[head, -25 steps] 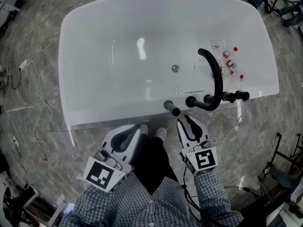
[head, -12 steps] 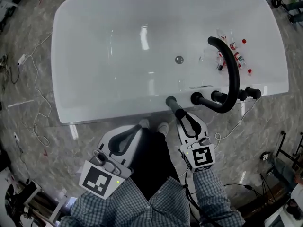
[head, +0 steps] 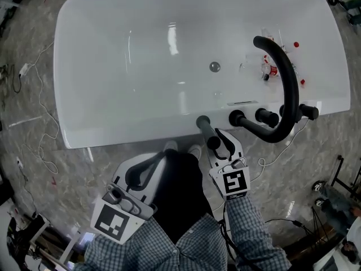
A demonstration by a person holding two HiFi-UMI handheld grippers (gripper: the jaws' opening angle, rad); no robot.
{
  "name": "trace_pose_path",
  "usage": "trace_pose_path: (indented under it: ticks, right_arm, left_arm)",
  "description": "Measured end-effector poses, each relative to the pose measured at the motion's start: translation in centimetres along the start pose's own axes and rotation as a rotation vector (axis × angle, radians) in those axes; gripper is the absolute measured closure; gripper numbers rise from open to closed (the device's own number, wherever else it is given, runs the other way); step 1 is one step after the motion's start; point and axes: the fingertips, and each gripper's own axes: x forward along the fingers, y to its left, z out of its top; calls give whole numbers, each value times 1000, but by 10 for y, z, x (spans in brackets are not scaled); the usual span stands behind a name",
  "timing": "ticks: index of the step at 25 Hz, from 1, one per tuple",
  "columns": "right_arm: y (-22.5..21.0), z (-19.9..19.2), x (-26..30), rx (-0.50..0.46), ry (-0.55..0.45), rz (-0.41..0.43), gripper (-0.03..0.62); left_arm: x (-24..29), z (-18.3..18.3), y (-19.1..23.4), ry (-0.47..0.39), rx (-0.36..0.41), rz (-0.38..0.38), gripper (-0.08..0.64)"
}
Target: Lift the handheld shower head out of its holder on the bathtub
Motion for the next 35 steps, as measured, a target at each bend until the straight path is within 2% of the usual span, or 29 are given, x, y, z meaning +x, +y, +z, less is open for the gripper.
trace_pose_path:
  ticks: [5, 9, 17, 22, 27, 35]
  right_arm:
    - [-1, -1, 13, -8, -16, 4, 442]
    - [-1, 7, 24, -102, -56, 23, 437]
    - [2, 12, 42, -164, -83, 44, 437]
    - [1, 16, 48, -130, -96, 26, 437]
    - [1, 22, 49, -170, -118, -4, 456]
    - [-1, 26, 45, -93, -126, -59, 457]
  left_arm:
    - [5, -8, 1, 8, 2, 13, 554]
    - [9, -16, 1, 20, -16, 8, 554]
    - [13, -25, 5, 17, -26, 14, 554]
    - [11, -27, 11, 16, -27, 24, 554]
    - [7, -30, 14, 19, -27, 28, 554]
    - [-4, -31, 17, 25, -41, 26, 554]
